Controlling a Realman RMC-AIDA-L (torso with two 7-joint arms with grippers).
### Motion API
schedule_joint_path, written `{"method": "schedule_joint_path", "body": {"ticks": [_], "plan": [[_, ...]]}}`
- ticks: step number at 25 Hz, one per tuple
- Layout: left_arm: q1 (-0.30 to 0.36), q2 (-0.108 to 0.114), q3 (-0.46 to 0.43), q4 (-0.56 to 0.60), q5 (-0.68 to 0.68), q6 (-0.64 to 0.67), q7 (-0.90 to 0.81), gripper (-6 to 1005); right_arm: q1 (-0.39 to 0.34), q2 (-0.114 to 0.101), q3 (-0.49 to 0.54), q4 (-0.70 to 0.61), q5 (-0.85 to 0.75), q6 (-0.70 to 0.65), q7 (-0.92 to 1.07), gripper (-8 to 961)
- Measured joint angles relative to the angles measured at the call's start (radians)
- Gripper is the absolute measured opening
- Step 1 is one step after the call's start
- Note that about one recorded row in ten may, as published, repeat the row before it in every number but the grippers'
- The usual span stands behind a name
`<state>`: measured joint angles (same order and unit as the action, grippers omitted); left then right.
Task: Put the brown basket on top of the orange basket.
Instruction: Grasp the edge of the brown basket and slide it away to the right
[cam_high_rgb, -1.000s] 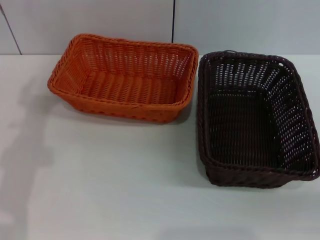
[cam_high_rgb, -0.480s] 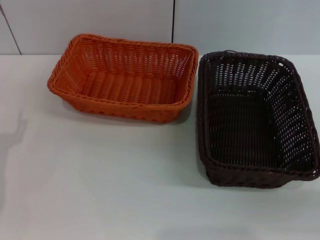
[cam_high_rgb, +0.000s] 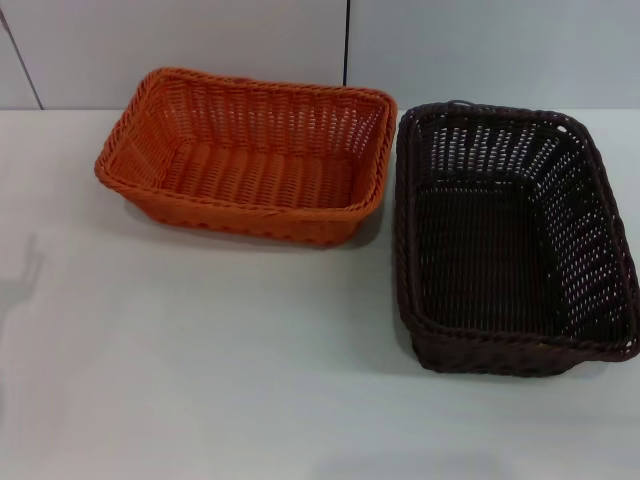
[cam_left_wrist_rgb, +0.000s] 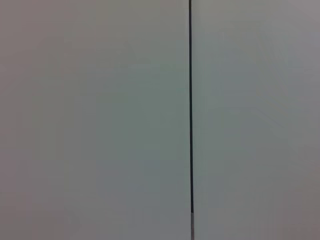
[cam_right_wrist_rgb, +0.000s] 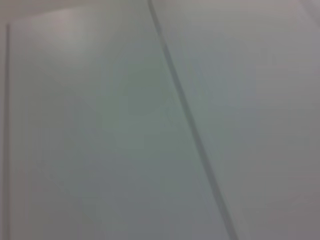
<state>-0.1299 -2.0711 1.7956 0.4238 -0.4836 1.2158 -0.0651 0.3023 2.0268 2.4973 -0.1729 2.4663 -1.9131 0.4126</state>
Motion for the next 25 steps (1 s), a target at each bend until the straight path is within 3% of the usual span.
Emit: {"method": "schedule_joint_path", "body": {"ticks": [4,5,6,8,9,10,11,14,15,16,17,19,22,23,24,25], "plan": [[-0.012,-0.001,0.002,-0.022,0.0,0.006,-0.001,797,0.032,-0.019,-0.032,0.053,-0.008,0.057,0.044,786],[-0.02,-0.001,0.002,-0.034,-0.001,0.008,-0.002,797,0.044,-0.022,-0.048,0.129,-0.01,0.121,0.097,786],[-0.035,-0.002,0.003,-0.052,-0.001,0.011,-0.006,797,0.044,-0.022,-0.048,0.129,-0.01,0.121,0.097,787],[-0.047,-0.002,0.005,-0.065,0.002,0.012,-0.008,798,0.041,-0.015,-0.09,0.259,-0.012,0.231,0.183,788],[-0.047,-0.002,0.005,-0.065,0.002,0.012,-0.008,798,0.031,-0.005,-0.125,0.344,-0.012,0.303,0.237,788],[-0.065,-0.002,0.013,-0.084,0.002,0.01,-0.008,798,-0.006,0.025,-0.206,0.55,-0.018,0.447,0.315,789],[-0.065,-0.002,0.013,-0.084,0.002,0.01,-0.008,799,-0.006,0.025,-0.206,0.55,-0.018,0.447,0.315,789],[-0.086,-0.006,0.016,-0.098,0.0,0.004,-0.009,799,-0.092,0.058,-0.342,0.879,-0.035,0.692,0.415,788],[-0.089,-0.006,0.016,-0.098,0.001,0.002,-0.009,799,-0.133,0.042,-0.447,1.057,-0.068,0.874,0.56,788],[-0.091,-0.006,0.016,-0.099,0.001,-0.004,-0.009,799,-0.133,0.042,-0.447,1.057,-0.068,0.874,0.56,788],[-0.093,-0.006,0.016,-0.099,0.002,-0.007,-0.009,799,-0.148,0.028,-0.493,1.137,-0.104,0.955,0.658,788],[-0.103,-0.006,0.016,-0.107,0.0,-0.017,-0.01,799,-0.16,-0.008,-0.533,1.355,-0.421,1.1,1.052,788],[-0.106,-0.006,0.016,-0.11,0.0,-0.02,-0.01,799,-0.154,-0.009,-0.528,1.406,-0.532,1.1,1.172,788],[-0.112,-0.006,0.014,-0.112,0.0,-0.034,-0.01,799,-0.133,-0.012,-0.517,1.492,-0.794,1.083,1.426,788],[-0.112,-0.006,0.014,-0.112,0.0,-0.034,-0.01,799,-0.133,-0.012,-0.517,1.492,-0.794,1.083,1.426,788],[-0.119,-0.005,0.012,-0.113,-0.001,-0.046,-0.01,799,-0.095,-0.022,-0.508,1.564,-1.075,1.03,1.708,788]]}}
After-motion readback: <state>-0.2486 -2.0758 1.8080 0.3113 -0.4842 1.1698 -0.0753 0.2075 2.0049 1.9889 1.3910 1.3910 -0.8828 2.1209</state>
